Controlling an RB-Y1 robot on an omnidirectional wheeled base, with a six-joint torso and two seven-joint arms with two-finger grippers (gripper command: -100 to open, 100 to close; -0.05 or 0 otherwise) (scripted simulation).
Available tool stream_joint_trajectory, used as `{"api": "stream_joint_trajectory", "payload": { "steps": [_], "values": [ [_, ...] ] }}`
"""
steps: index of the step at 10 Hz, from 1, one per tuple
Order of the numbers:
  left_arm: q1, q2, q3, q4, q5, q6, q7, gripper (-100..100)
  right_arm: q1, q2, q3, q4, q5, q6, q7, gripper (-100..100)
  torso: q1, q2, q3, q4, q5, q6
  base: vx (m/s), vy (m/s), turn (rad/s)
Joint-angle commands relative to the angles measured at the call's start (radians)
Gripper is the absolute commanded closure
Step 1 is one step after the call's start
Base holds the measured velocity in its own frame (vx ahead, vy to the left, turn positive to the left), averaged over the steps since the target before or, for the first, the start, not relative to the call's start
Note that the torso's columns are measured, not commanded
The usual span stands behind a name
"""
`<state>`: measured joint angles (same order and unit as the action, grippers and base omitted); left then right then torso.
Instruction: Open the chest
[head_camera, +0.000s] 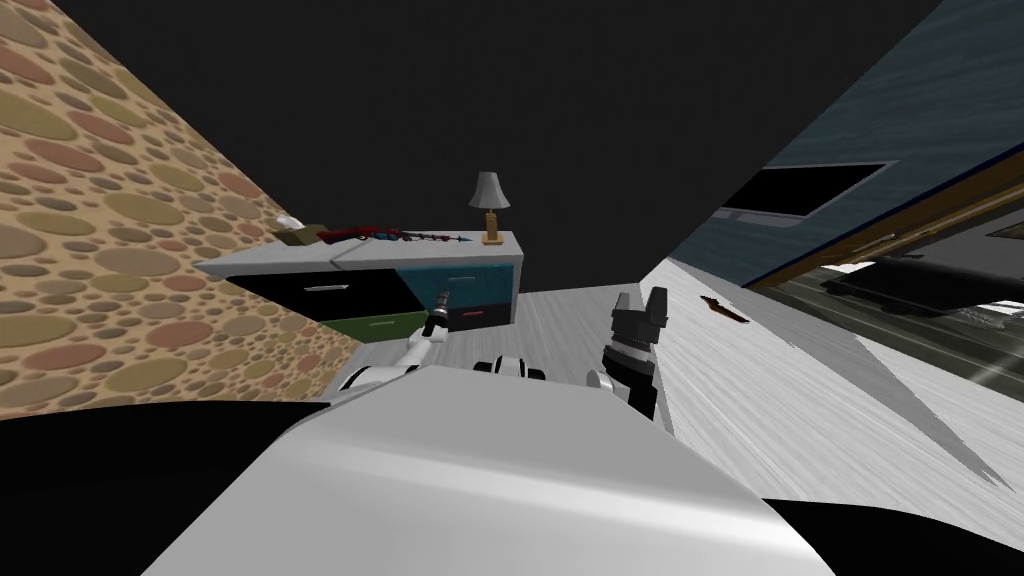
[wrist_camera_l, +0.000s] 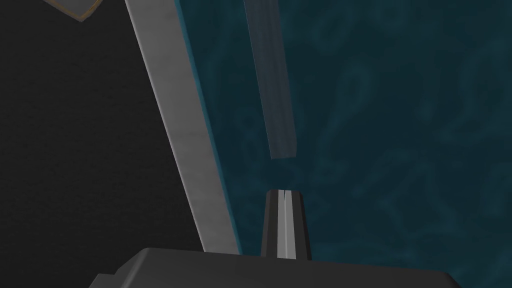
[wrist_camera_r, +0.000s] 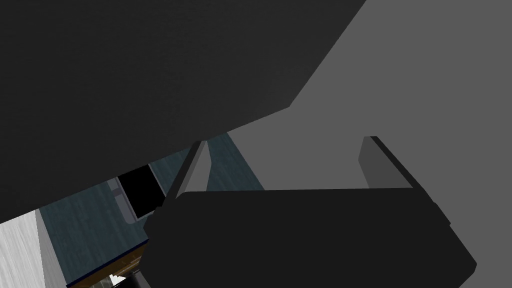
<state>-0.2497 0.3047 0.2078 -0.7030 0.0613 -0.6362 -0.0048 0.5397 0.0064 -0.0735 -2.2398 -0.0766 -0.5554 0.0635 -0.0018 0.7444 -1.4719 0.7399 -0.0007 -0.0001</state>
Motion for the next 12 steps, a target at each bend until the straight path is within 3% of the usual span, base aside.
{"api": "stream_joint_trajectory", "payload": {
  "steps": [1,2,3,8,9,12],
  "values": [
    [-0.030,0.025,0.005,0.068,0.014,-0.027,0.007,100,0.000,0.000,0.000,0.000,0.000,0.000,0.000,0,0.001,-0.005,-0.003,-0.001,0.000,0.000,-0.032,-0.036,0.020],
    [-0.024,0.022,0.004,0.046,0.012,-0.017,0.006,100,0.000,0.000,0.000,0.000,0.000,0.000,0.000,0,0.003,-0.011,-0.007,-0.003,0.001,0.000,-0.011,-0.015,0.006],
    [-0.027,0.022,0.007,0.051,0.014,-0.013,0.005,-100,0.001,0.000,0.000,0.000,0.000,0.000,0.000,0,0.004,-0.012,-0.007,-0.004,0.001,0.000,0.075,0.013,-0.026],
    [-0.033,0.022,0.013,0.054,0.017,-0.003,0.002,-100,0.001,0.000,0.000,0.000,0.000,0.000,0.000,0,0.000,-0.006,-0.003,-0.002,0.000,0.000,0.160,0.027,-0.020],
    [-0.018,0.008,0.015,0.014,0.004,0.017,0.003,-100,0.001,0.000,0.000,0.000,0.000,0.000,0.000,0,0.000,0.000,0.000,0.000,0.000,0.000,0.051,0.014,0.065],
    [-0.002,-0.006,0.017,-0.025,-0.010,0.036,0.005,-100,0.001,0.000,0.000,0.000,0.000,0.000,0.000,0,0.002,-0.005,-0.003,-0.002,0.001,0.000,0.039,0.021,0.028]
  ]
}}
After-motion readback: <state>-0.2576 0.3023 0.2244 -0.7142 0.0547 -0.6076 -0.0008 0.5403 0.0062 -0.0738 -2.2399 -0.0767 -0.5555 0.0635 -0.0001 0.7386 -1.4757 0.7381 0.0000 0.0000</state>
